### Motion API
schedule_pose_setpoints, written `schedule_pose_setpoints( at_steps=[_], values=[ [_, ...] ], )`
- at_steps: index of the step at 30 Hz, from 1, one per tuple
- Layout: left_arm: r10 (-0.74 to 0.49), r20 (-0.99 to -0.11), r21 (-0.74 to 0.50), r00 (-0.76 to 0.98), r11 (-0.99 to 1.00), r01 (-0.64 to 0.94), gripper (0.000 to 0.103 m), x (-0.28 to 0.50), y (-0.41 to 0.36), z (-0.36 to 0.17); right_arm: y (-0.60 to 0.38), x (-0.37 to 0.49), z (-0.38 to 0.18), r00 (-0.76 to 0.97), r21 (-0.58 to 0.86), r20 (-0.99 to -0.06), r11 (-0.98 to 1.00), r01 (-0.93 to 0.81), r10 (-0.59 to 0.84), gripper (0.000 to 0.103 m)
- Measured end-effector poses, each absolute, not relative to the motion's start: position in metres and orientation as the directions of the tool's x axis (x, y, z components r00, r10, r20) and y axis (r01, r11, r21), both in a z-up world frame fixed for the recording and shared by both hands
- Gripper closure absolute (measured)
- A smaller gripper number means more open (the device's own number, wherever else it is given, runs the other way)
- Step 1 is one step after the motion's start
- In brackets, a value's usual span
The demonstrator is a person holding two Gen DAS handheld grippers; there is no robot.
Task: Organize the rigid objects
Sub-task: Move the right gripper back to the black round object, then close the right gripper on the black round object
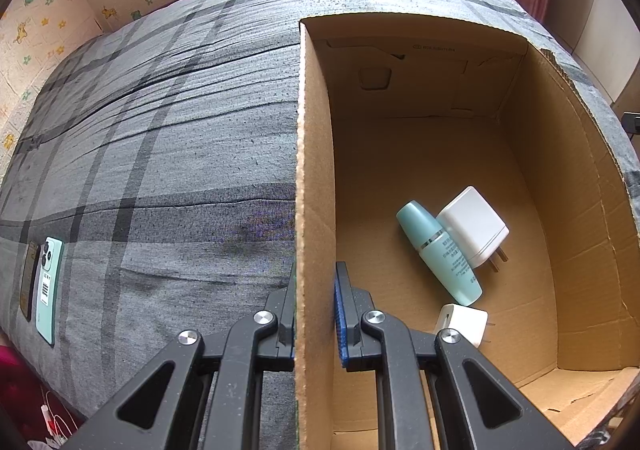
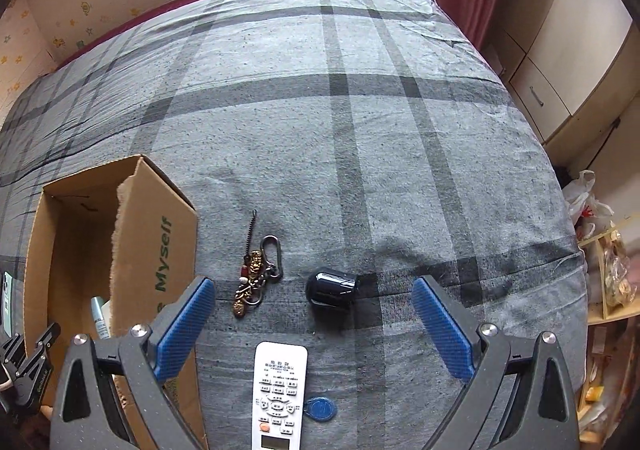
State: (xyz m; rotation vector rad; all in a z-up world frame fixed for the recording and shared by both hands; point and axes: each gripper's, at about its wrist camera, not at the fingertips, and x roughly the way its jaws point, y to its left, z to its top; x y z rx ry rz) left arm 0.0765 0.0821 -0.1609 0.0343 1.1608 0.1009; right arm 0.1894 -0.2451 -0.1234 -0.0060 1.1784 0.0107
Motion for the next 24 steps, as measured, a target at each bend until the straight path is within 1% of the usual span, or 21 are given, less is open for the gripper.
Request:
schedule_pose_setpoints(
  at_steps=[11, 21, 22, 24],
  values=[
    [0.099, -0.913, 0.082, 0.396, 0.995, -0.061, 0.088, 0.076, 0.081, -0.161, -0.267, 0.207, -0.180, 0.298, 0.004, -0.955, 0.999, 0.049, -0.011, 0.002],
    [0.097, -0.913, 0.079, 0.396, 0.995, -0.063, 0.089, 0.076, 0.082, -0.160, -0.270, 0.219, -0.216, 0.234, 0.009, -0.972, 0.998, 0.061, -0.005, 0.003],
    [0.097, -0.913, 0.078, 0.396, 0.995, -0.063, 0.088, 0.076, 0.082, -0.160, -0.269, 0.219, -0.219, 0.229, 0.010, -0.974, 0.998, 0.060, -0.004, 0.003],
    [0.095, -0.913, 0.076, 0.396, 0.995, -0.064, 0.088, 0.076, 0.082, -0.160, -0.269, 0.220, -0.223, 0.224, 0.010, -0.975, 0.998, 0.062, -0.005, 0.007]
  ],
)
